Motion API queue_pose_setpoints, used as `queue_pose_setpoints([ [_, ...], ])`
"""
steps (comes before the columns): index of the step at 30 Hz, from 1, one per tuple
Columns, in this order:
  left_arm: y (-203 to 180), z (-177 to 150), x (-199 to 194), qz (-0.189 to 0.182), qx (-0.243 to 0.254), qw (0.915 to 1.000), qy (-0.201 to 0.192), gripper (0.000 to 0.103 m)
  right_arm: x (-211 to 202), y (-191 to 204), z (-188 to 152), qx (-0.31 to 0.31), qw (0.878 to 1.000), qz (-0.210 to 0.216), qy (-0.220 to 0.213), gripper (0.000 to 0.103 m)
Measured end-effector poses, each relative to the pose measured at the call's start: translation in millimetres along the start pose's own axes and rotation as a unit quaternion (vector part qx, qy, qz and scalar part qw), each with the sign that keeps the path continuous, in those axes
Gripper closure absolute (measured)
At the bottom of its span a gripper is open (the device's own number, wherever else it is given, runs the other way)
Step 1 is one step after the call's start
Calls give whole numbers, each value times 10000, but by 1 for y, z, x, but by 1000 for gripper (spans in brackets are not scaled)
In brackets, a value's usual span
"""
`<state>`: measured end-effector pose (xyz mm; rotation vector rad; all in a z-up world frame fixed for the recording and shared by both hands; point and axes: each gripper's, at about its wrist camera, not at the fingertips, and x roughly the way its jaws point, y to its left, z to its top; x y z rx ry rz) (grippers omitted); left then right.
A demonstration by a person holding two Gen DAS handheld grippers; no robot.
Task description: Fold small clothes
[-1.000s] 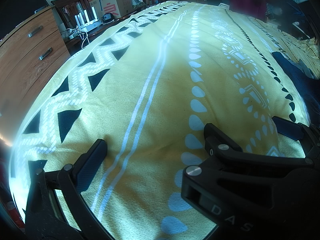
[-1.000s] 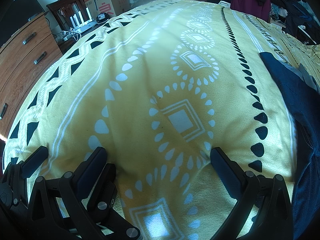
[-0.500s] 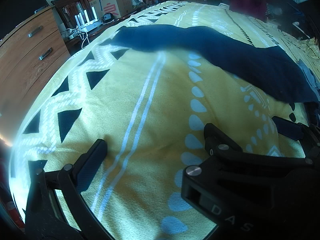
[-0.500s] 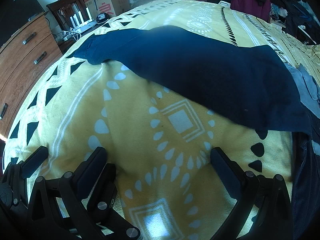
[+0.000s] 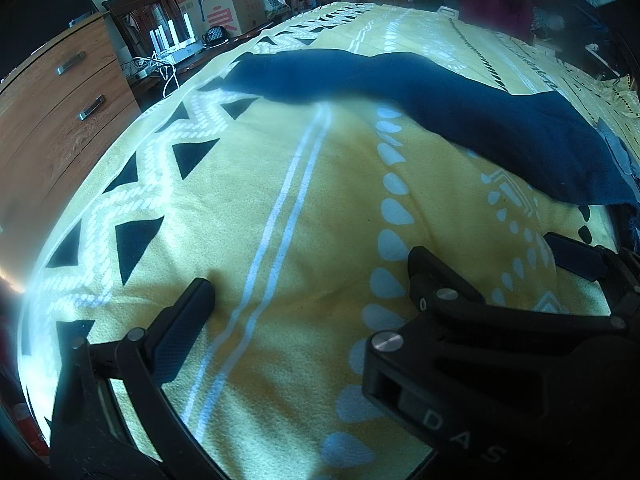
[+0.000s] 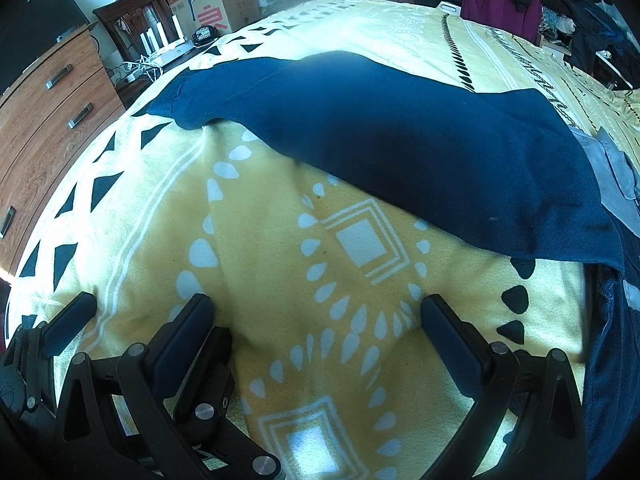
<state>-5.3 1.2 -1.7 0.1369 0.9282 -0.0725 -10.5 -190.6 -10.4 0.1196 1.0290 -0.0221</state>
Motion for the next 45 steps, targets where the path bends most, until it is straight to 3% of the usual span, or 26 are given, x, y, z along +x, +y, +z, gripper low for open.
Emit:
queue_pose_setpoints([
  [35, 0, -5, -3, -24, -169, 9999, 12, 0, -1, 2, -2, -18, 10000, -88, -12, 0],
  [39, 0, -5, -3, -60, -230, 9997, -41, 0, 2, -1, 1, -3, 9998, 128, 144, 0],
  [41, 5, -4, -1, -296, -252, 9992, -67, 0, -1, -6, 3, 32, 9987, 454, 237, 0],
  [45, 16, 1, -1, -596, -394, 9971, 257, 0, -9, -21, 8, 103, 9904, 1305, 444, 0],
])
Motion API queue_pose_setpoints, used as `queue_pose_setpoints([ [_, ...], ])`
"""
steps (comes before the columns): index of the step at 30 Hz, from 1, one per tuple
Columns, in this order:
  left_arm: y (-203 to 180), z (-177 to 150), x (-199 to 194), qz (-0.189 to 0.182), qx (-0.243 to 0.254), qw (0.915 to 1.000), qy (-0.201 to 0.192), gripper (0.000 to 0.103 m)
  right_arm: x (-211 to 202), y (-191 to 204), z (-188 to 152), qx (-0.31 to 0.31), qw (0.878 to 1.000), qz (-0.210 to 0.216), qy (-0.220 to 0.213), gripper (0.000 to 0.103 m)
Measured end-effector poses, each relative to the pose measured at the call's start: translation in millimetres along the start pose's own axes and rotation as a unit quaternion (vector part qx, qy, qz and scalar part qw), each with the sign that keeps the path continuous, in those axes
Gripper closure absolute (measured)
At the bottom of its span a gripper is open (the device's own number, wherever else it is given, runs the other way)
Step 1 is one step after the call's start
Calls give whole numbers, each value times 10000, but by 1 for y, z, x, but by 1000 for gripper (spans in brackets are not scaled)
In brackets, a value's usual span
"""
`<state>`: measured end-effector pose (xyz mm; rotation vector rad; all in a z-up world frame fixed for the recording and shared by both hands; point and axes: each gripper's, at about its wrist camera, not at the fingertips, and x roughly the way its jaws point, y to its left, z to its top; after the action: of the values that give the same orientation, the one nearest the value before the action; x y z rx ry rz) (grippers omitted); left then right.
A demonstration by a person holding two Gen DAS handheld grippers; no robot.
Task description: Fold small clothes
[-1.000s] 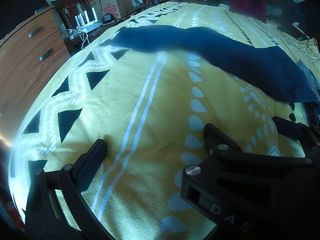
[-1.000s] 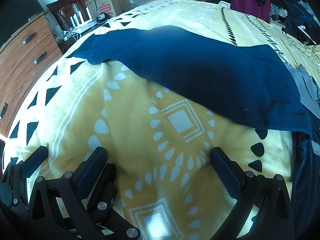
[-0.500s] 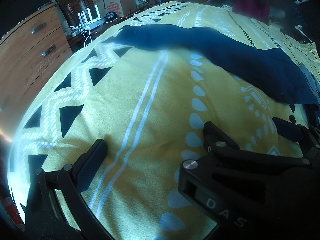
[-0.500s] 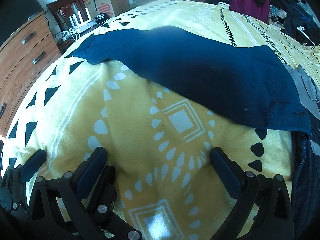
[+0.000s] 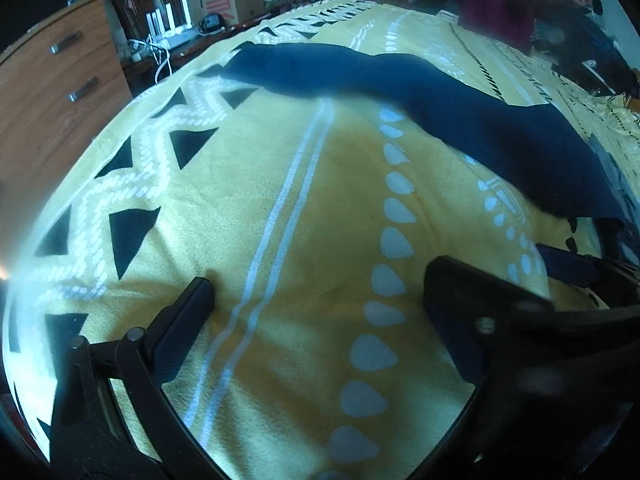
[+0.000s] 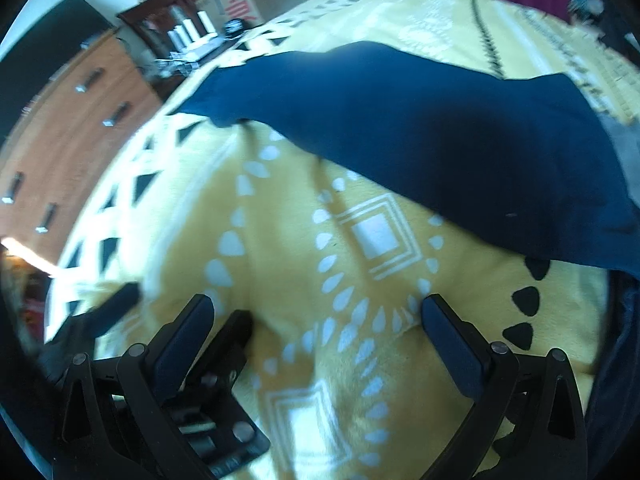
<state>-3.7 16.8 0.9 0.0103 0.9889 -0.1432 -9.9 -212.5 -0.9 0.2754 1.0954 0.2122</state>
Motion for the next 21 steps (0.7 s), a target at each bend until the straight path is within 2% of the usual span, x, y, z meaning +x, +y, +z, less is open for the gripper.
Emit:
queue_pose_setpoints([
  [3, 13, 2, -7, -434, -231, 9987, 113, 0, -9, -4, 6, -68, 9963, 846, 129, 0],
  [6, 20, 4, -9, -700, -16, 9973, 222, 0, -29, 0, 12, -252, 9880, 1491, 325, 0],
  [7, 22, 4, -11, -808, -77, 9965, 200, 0, -40, 0, 13, -248, 9838, 1743, 340, 0],
  [10, 34, 5, -22, -1442, -772, 9864, 174, 0, -80, 2, 11, -342, 9760, 2142, 187, 0],
  [13, 38, 12, -56, -1779, -1155, 9772, -86, 0, -135, -1, 2, -641, 9680, 2425, -35, 0],
  [16, 24, 37, -129, -1803, -979, 9746, -893, 0, -204, -18, -9, -1026, 9631, 2449, -445, 0],
  [18, 6, 63, -190, -1598, -585, 9732, -1546, 0, -251, -32, -19, -1348, 9608, 2272, -837, 0],
  [19, -6, 74, -229, -1452, -355, 9671, -2059, 0, -277, -40, -24, -1499, 9580, 2191, -1084, 0],
  [21, -20, 92, -269, -1317, -163, 9523, -2747, 0, -327, -53, -37, -1689, 9502, 1945, -1754, 0],
])
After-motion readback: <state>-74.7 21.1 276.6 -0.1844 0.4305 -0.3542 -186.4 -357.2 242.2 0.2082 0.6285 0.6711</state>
